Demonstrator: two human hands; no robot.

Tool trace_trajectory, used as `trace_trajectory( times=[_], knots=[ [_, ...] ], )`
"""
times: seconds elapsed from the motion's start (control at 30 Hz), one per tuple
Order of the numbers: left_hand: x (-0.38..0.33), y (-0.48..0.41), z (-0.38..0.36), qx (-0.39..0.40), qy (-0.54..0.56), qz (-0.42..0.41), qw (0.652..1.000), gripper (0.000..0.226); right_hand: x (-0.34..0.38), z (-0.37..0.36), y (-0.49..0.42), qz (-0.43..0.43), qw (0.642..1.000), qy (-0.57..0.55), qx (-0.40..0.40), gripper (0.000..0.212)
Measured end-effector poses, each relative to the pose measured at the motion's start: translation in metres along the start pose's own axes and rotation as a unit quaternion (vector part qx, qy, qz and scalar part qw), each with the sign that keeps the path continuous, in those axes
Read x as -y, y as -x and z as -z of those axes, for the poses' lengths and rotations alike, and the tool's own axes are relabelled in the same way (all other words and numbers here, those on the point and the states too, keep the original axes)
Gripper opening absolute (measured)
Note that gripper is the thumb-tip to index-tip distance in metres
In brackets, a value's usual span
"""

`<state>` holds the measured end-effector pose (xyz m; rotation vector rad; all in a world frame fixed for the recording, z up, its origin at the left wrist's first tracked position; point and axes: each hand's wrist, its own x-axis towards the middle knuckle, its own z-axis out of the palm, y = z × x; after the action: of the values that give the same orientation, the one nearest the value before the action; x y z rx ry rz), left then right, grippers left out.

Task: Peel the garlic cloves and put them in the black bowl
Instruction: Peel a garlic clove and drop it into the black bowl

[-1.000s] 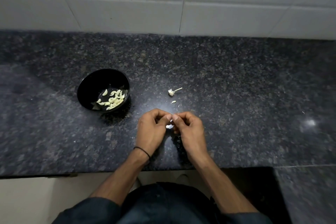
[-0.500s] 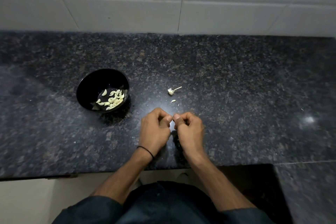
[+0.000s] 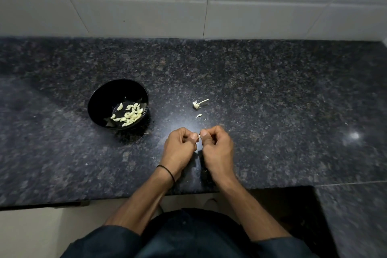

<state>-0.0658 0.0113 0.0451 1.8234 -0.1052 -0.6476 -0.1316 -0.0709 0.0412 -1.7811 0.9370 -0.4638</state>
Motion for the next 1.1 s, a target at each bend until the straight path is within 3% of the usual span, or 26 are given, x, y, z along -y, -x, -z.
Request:
trace_trajectory(
  times=[0.07,0.13,0.2,0.23,0.3,0.4,0.5,0.53,0.6,0.7,0.77,0.83,0.93,1.0,1.1],
  knots=[
    [0.001,0.002,0.003,-0.041,-0.152,-0.129,0.979,0.023,0.001,-0.006,-0.001,-0.078,0.997,-0.024,0.0,0.031],
    [0.001,0.003,0.004,-0.063,-0.249,-0.251,0.933,0.016,0.005,-0.009,-0.004,-0.201,0.965,-0.165,0.023,0.036],
    [0.002,0.003,0.004,-0.072,-0.264,-0.309,0.911,0.015,0.011,-0.01,-0.006,-0.291,0.906,-0.301,0.062,0.033],
    [0.003,0.002,0.005,-0.073,-0.248,-0.311,0.914,0.016,0.011,-0.009,-0.007,-0.297,0.897,-0.319,0.07,0.032],
    [0.004,0.001,0.006,-0.072,-0.175,-0.257,0.948,0.018,0.009,-0.009,-0.005,-0.242,0.926,-0.282,0.059,0.032],
    [0.007,-0.001,0.003,-0.014,-0.029,-0.081,0.996,0.019,0.001,-0.007,-0.002,-0.108,0.984,-0.143,0.023,0.023],
    [0.009,0.001,-0.001,0.018,0.101,0.035,0.994,0.028,-0.007,-0.004,0.0,-0.027,0.997,-0.064,0.017,0.016],
    [0.009,0.002,-0.001,0.009,0.079,0.015,0.997,0.029,-0.007,-0.004,0.0,-0.023,0.999,-0.046,0.01,0.017],
    [0.012,0.003,0.002,-0.035,-0.088,-0.134,0.986,0.022,-0.01,-0.007,0.0,-0.068,0.997,-0.04,0.004,0.023],
    [0.01,0.004,0.004,-0.062,-0.28,-0.344,0.894,0.023,-0.004,-0.012,-0.002,-0.211,0.964,-0.163,0.011,0.037],
    [0.009,0.002,0.002,-0.055,-0.321,-0.377,0.867,0.03,0.0,-0.012,-0.002,-0.267,0.936,-0.228,0.025,0.037],
    [0.011,0.002,-0.001,-0.065,-0.286,-0.312,0.904,0.027,-0.002,-0.011,0.0,-0.225,0.951,-0.212,0.023,0.033],
    [0.008,-0.001,-0.004,-0.033,-0.063,-0.059,0.996,0.019,-0.012,-0.008,0.001,-0.074,0.991,-0.108,0.02,0.02],
    [0.002,-0.001,-0.007,0.03,0.104,0.076,0.991,0.028,-0.017,-0.004,-0.001,-0.008,0.996,-0.078,0.04,0.017],
    [0.001,0.0,-0.005,0.086,0.139,0.123,0.979,0.035,-0.019,0.001,-0.004,0.046,0.997,-0.034,0.042,0.016]
  ],
)
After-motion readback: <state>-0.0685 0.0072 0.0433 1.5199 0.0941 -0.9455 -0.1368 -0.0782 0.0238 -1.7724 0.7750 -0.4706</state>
